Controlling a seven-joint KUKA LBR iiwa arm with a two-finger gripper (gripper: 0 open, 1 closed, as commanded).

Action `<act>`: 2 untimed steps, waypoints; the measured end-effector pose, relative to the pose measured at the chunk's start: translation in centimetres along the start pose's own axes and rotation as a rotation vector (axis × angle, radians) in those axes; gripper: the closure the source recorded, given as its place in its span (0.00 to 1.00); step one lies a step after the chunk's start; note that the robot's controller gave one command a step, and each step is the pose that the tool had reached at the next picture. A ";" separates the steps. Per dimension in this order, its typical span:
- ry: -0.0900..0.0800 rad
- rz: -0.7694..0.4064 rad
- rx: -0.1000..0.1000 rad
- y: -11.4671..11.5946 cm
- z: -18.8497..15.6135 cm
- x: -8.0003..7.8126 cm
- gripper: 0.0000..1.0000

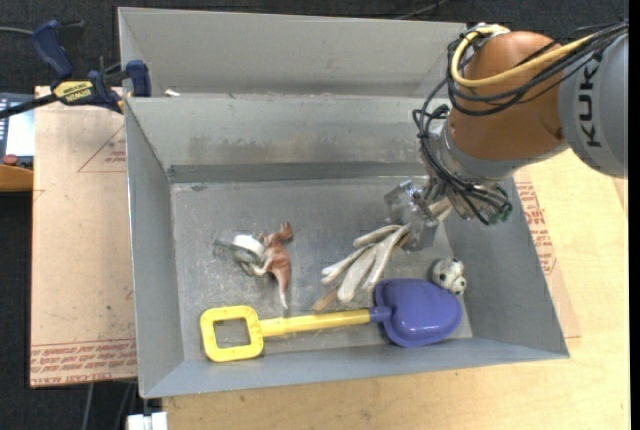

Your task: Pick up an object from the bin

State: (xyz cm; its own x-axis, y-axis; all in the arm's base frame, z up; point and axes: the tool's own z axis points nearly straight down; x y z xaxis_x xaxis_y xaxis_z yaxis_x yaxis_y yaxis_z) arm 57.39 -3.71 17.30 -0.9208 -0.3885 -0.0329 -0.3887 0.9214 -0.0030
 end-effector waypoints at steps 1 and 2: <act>-0.001 -0.068 0.000 1.4 -0.5 0.6 1.00; 0.009 -0.018 -0.007 -0.3 4.0 1.2 1.00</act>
Offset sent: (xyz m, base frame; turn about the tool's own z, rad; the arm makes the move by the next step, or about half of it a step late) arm -0.0077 -0.0078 -0.0370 -0.0196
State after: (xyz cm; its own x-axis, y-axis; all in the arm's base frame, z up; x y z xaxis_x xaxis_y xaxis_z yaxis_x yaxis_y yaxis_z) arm 56.55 -4.46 13.28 -0.9141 -0.4048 -0.0240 -0.4050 0.9143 0.0031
